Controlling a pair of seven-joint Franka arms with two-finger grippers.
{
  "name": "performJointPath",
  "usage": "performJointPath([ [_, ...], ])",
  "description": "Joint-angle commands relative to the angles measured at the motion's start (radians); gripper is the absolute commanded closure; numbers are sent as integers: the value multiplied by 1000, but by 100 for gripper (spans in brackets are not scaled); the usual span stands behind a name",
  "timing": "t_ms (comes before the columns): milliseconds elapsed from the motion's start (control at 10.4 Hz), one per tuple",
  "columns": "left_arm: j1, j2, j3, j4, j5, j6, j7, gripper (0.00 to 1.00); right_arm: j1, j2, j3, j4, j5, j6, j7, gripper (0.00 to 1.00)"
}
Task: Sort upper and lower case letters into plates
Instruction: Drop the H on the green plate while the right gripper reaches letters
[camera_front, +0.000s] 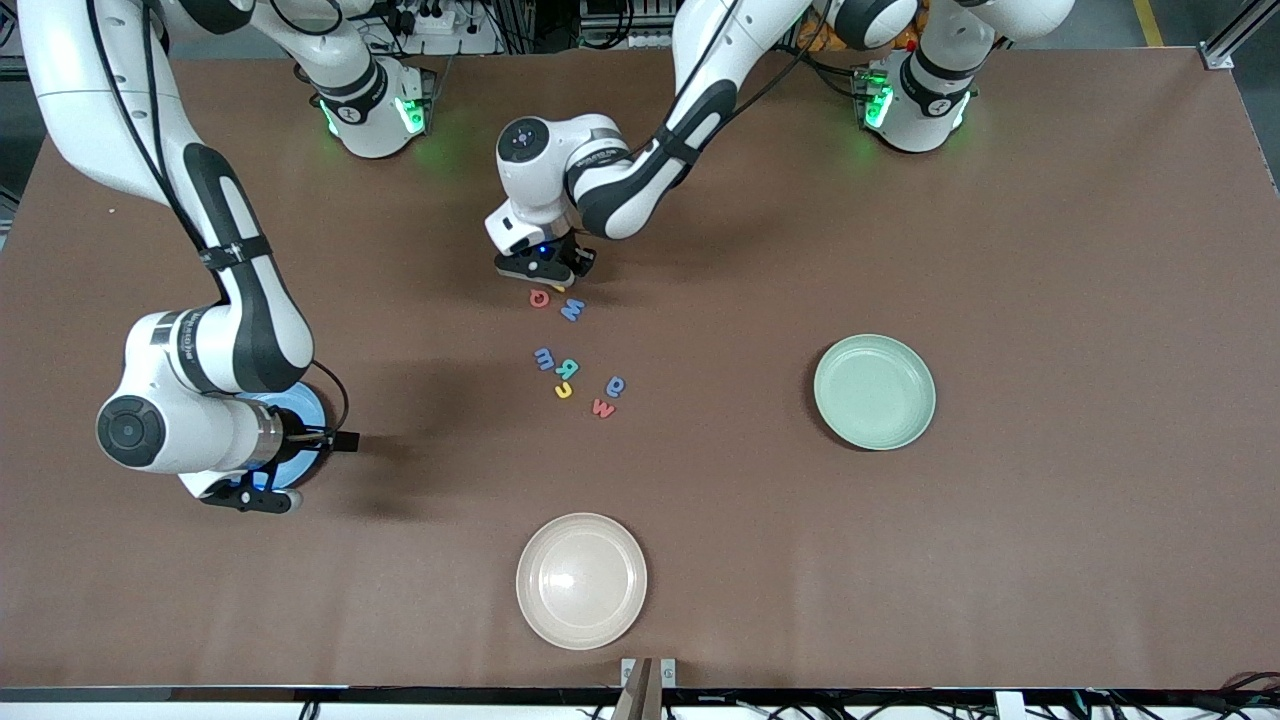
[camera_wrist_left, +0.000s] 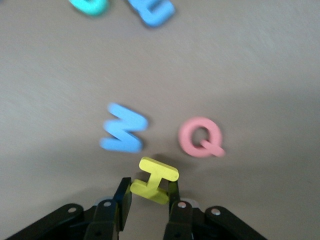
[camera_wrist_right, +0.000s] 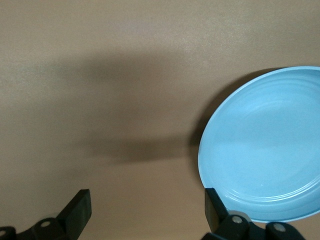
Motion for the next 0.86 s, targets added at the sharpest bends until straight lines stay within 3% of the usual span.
performJointPath([
  [0,33,-67,-4,-15,-50,-115,120,91,26,3,7,2,-11,20,15,0],
  [384,194,-156,-3,-41,-72,-406,474,95,202,4,10,0,0,82,16,0],
  [576,318,-224,-3,-158,-66,-422,671,95,273,-2,15,-61,1,109,15,0],
  [767,465,-310,-3,-302,-57,-405,872,95,354,-54,24,-222,1,251,10,0],
])
